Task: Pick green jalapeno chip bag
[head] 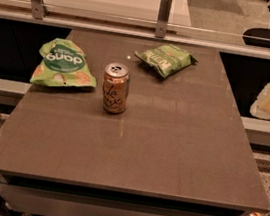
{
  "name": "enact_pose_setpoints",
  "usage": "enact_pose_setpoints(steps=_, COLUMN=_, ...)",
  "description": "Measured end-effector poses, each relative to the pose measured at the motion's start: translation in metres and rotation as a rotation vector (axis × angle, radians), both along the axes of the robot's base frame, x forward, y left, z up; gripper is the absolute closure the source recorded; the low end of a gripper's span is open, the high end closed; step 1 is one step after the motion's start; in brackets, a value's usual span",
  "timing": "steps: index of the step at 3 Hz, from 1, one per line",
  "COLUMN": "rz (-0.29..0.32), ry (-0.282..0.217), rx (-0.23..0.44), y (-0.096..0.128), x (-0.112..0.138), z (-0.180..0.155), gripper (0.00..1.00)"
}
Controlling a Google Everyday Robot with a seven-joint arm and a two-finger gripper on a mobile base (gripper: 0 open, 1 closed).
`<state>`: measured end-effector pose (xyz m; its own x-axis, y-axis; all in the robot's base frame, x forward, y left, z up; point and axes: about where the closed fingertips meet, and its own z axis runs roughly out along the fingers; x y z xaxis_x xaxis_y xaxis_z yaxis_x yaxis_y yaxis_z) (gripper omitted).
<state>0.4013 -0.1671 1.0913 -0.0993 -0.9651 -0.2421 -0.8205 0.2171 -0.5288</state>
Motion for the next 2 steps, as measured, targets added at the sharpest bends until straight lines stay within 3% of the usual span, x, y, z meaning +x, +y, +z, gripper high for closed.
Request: enact_pose_setpoints(steps=2, rz=0.0, ry=0.0, rx=0.0, y=0.0, x=0.0, z=0.0, gripper=0.09)
